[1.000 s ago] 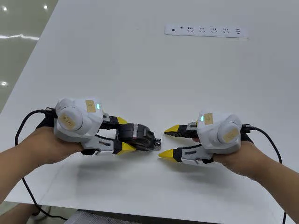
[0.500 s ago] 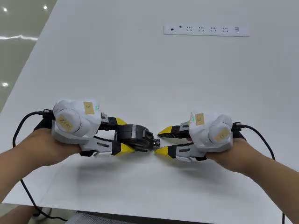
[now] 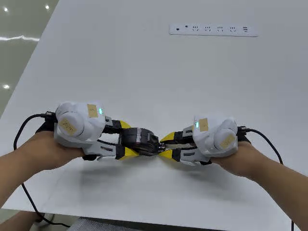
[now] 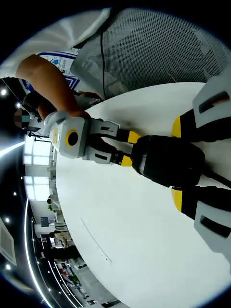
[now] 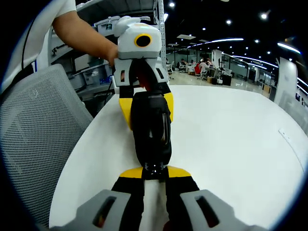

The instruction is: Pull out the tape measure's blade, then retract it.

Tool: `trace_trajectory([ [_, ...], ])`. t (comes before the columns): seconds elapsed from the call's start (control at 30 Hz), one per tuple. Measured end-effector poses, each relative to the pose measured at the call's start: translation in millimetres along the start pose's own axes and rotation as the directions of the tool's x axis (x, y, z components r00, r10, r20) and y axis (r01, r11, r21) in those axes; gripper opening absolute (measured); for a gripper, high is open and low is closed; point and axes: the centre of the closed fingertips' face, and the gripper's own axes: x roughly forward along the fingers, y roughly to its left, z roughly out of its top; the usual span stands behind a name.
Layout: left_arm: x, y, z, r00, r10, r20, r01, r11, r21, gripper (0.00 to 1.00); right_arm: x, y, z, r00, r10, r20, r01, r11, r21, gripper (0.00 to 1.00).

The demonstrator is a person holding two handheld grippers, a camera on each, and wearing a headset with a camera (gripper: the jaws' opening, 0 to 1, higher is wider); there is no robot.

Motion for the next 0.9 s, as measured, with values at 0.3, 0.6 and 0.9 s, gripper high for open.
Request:
trace_trajectory([
  [0.3, 0.2, -0.6, -1.2, 0.9999, -0.008, -0.015, 0.009, 0.999, 0.039, 0.32, -0.7, 1.6, -0.2, 0.9999, -0.013, 0.007, 0.013, 0.999, 0.04, 0.13],
  [0.6, 0.4, -1.7, -1.3, 0.9994, -0.024, -0.023, 0.025, 0.998, 0.053, 0.31, -1.3, 2.3, 0.2, 0.9997, -0.023, 0.008, 0.023, 0.999, 0.036, 0.13],
  [0.9, 0.2, -2.3, -1.4, 0.9994, -0.023, -0.027, 0.025, 0.998, 0.06, 0.31, -3.4, 3.2, -1.8, 0.9999, -0.014, 0.003, 0.014, 1.0, 0.026, 0.12],
])
